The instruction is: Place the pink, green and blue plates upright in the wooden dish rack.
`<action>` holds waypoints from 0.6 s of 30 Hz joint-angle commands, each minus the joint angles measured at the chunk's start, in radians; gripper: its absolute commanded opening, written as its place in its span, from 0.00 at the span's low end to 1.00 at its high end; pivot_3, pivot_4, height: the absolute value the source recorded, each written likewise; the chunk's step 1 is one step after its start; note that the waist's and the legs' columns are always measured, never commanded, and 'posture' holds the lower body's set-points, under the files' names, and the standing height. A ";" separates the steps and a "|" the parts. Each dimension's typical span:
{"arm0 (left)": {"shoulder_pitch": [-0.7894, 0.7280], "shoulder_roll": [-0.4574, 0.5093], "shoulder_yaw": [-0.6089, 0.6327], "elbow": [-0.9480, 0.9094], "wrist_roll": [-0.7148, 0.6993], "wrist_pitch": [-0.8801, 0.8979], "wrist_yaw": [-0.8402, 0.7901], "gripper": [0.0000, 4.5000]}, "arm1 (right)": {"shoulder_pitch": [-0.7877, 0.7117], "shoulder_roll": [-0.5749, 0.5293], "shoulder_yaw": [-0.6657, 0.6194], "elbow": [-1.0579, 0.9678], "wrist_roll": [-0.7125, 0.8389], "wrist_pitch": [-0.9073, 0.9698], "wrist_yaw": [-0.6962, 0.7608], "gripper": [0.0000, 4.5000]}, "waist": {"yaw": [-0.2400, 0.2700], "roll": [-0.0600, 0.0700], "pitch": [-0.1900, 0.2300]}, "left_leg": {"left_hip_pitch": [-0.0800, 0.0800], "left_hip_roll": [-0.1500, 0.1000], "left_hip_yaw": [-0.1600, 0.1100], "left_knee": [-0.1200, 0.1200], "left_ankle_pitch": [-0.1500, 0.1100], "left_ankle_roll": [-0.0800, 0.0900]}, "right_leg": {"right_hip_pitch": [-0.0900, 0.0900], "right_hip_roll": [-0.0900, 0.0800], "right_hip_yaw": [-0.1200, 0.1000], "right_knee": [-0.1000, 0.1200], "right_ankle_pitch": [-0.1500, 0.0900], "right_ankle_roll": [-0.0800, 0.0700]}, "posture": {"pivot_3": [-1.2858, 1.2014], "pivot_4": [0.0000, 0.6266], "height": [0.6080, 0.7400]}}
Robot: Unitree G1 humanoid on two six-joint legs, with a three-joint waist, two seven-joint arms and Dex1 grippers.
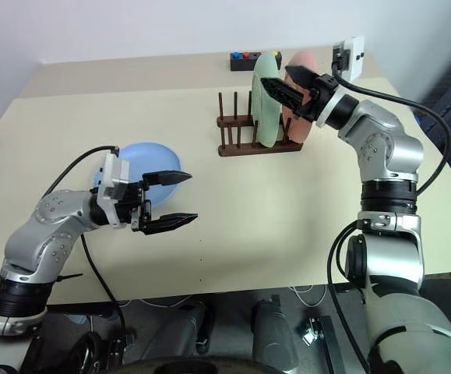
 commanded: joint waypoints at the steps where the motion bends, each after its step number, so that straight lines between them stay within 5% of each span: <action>1: -0.007 -0.006 0.010 -0.014 -0.004 0.004 0.014 1.00 | -0.024 -0.021 -0.023 -0.028 -0.003 -0.036 -0.003 0.99 | -0.001 0.000 0.000 | 0.000 0.000 0.000 0.000 0.000 0.000 | 0.000 0.000 0.000 0.000 0.000 0.000 | 0.52 0.24 1.00; 6: -0.034 0.006 0.030 0.033 0.037 0.020 0.069 1.00 | -0.017 -0.024 -0.050 -0.089 0.044 -0.015 0.017 0.99 | -0.002 0.000 0.000 | 0.000 0.000 0.000 0.000 0.000 -0.001 | 0.000 0.000 0.000 0.000 0.000 0.000 | 0.52 0.24 1.00; 15: -0.132 0.053 0.218 0.158 -0.016 0.151 0.231 1.00 | 0.208 -0.108 0.021 -0.438 0.148 -0.018 0.312 0.99 | 0.001 0.000 0.000 | -0.001 0.000 -0.001 0.001 -0.002 0.003 | 0.000 0.000 -0.001 0.000 0.000 0.000 | 0.52 0.24 1.00; 18: -0.170 0.127 0.224 0.266 0.084 0.181 0.305 1.00 | 0.251 -0.106 0.055 -0.493 0.147 -0.025 0.341 0.99 | -0.001 0.000 0.000 | 0.000 0.000 -0.001 0.001 -0.002 0.003 | 0.000 0.000 -0.001 0.001 0.000 0.000 | 0.52 0.24 1.00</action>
